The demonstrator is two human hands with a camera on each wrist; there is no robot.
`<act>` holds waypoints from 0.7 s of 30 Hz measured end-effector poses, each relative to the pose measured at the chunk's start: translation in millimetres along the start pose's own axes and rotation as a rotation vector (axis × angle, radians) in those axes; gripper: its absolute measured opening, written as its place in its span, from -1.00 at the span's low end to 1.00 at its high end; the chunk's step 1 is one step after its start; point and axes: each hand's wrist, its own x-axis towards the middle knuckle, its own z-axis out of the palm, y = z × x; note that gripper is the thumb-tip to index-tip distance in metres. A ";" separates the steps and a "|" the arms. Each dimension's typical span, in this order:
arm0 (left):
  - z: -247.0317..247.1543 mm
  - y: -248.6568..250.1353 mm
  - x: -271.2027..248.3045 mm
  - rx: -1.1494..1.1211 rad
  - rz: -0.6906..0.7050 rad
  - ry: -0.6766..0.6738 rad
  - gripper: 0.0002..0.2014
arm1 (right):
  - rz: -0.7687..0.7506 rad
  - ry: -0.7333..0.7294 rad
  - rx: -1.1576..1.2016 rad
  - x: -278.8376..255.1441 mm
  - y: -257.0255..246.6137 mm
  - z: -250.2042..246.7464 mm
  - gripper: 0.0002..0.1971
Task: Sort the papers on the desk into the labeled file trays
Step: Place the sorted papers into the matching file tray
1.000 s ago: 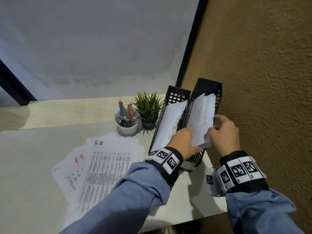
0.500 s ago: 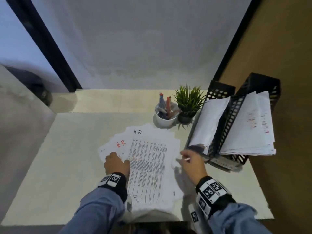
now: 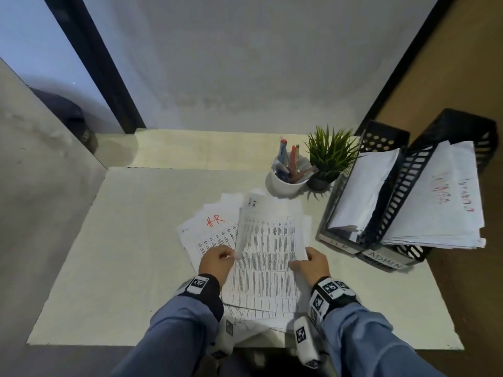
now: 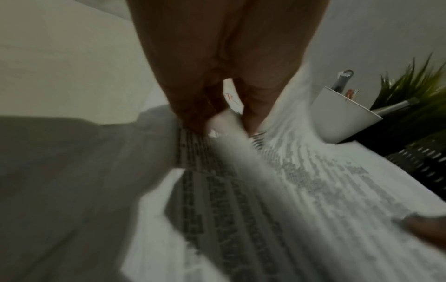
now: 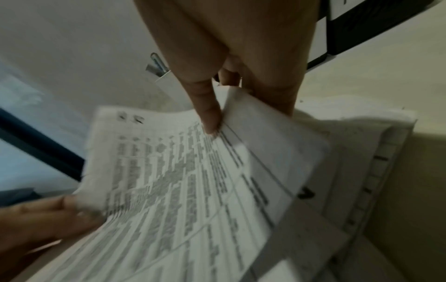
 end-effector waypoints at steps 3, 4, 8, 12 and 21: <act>-9.1 -1.7 -2.4 0.025 0.059 -0.077 -0.53 | 0.025 0.061 0.162 7.9 1.3 2.0 -0.72; -11.9 -1.9 -3.3 0.023 0.061 -0.102 -0.53 | 0.012 0.068 0.224 11.6 2.0 2.5 -0.77; -17.5 -4.6 -1.8 0.036 -0.005 0.028 -0.61 | 0.036 -0.019 0.171 19.0 4.9 -5.6 -0.68; -29.0 -11.7 5.2 0.213 -0.109 0.483 -0.74 | -0.046 -0.094 0.198 23.4 17.2 -8.2 -0.47; -39.2 -11.3 6.5 -0.097 -0.130 0.469 -0.72 | -0.016 -0.089 0.236 25.4 12.5 -5.3 -0.51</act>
